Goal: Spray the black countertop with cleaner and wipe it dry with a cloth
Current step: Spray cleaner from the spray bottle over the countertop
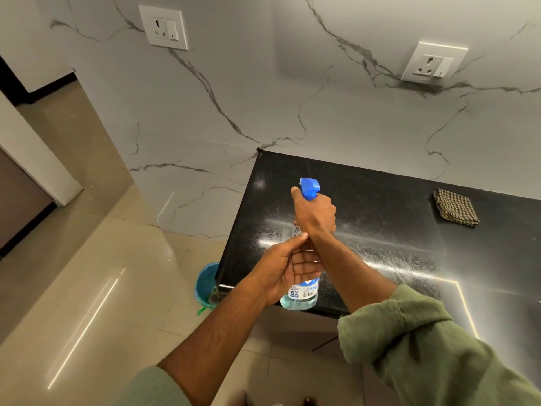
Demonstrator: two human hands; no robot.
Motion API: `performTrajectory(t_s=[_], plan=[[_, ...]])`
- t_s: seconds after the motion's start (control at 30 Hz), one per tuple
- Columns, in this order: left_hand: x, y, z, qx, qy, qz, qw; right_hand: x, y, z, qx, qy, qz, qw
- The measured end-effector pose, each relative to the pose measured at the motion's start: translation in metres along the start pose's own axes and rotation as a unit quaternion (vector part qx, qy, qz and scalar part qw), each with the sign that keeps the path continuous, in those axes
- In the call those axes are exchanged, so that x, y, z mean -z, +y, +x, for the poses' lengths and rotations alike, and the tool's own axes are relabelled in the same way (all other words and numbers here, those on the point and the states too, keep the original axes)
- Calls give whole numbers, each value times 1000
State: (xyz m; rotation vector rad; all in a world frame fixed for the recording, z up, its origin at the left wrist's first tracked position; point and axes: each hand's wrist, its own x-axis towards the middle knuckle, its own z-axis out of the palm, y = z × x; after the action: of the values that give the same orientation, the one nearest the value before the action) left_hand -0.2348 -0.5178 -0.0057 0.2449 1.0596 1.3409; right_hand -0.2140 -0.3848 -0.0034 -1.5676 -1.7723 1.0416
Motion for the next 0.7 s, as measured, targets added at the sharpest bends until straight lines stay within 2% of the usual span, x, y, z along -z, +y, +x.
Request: performTrajectory(t_s=[0.2,0.4,0.7], plan=[[6,-13,-7,3,-23,4,1000,6,4,-14,3,-63,-53,997],[3,-25,-13,19,-31,-4,999,14,15,-24,-7,-88,-92,992],[-11,-47,-26,31,-86,-13,996,41,37,-37,10,-127,-41,991]])
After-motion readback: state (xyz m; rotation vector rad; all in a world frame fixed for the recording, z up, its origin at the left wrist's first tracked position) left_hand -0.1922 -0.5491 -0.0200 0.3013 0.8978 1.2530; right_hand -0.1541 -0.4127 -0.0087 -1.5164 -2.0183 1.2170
